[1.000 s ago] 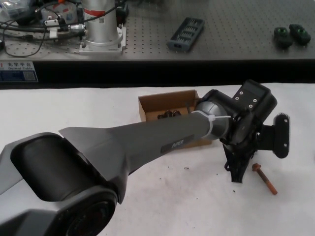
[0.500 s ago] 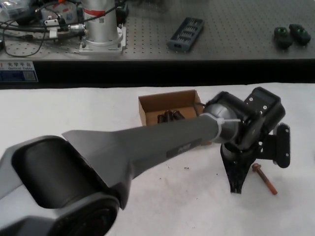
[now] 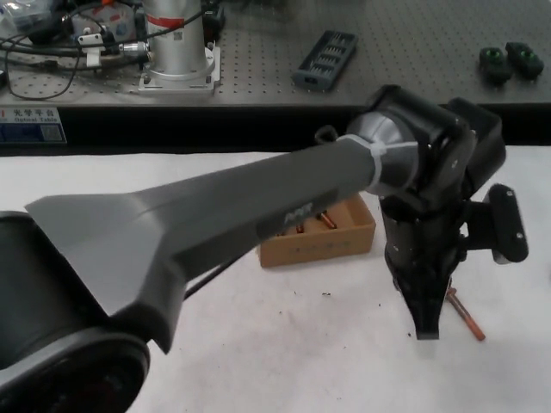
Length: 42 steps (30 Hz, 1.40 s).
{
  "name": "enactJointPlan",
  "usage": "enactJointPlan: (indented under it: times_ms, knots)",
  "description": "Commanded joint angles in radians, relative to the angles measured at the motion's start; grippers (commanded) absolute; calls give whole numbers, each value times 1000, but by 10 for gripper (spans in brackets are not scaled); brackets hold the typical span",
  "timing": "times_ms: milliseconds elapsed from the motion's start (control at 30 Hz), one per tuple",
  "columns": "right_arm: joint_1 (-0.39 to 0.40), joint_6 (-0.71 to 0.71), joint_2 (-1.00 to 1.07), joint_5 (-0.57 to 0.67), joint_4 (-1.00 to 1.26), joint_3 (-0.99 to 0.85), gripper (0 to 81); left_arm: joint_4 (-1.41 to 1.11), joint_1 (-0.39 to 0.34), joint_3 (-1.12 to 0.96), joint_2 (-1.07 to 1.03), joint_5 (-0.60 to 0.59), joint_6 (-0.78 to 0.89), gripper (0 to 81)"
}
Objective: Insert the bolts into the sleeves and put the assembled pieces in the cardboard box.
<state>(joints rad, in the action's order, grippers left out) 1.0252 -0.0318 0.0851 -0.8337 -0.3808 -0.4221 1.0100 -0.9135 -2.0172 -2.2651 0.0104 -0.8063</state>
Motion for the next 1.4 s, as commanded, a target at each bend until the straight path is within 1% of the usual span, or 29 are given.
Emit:
enactJointPlan:
  times_ms: [0,33,67,100,133,200,267,300,400,500,633,867,1100,1233,1367]
  knots:
    - [3,3,-6,26,12,-11,66,-70,-19,-6,6,69,-32,291]
    - [3,3,-6,29,12,-11,66,-112,-27,-6,6,82,-52,379]
    - [3,3,-6,30,10,-11,66,-161,-35,-6,1,101,-66,431]
    - [3,3,-6,29,7,-11,66,-223,-43,-6,-6,140,-75,423]
    - [3,3,-6,29,5,-11,66,-295,-50,-6,-14,196,-90,372]
    - [3,3,-6,29,5,-11,66,-446,-63,-6,-42,308,-150,204]
    - [3,3,-6,29,5,-11,66,-575,-70,-6,-75,381,-203,45]
    - [3,3,-6,29,5,-11,66,-637,-71,-6,-94,411,-230,4]
    - [3,1,-6,29,5,-11,66,-761,-72,-6,-151,458,-320,18]
    - [3,1,-6,29,5,-11,66,-797,-72,-6,-199,456,-392,3]
    - [3,1,-6,29,5,-11,66,-822,-72,-6,-248,442,-459,6]
    - [3,1,-6,44,5,-11,66,-776,-53,-6,-263,399,-509,6]
    - [3,1,-6,44,5,-11,66,-660,-27,-28,-263,364,-477,6]
    - [3,1,-6,44,5,-11,66,-512,-14,-83,-263,298,-420,6]
    - [3,1,-6,44,5,-11,66,-336,-4,-149,-263,196,-353,6]
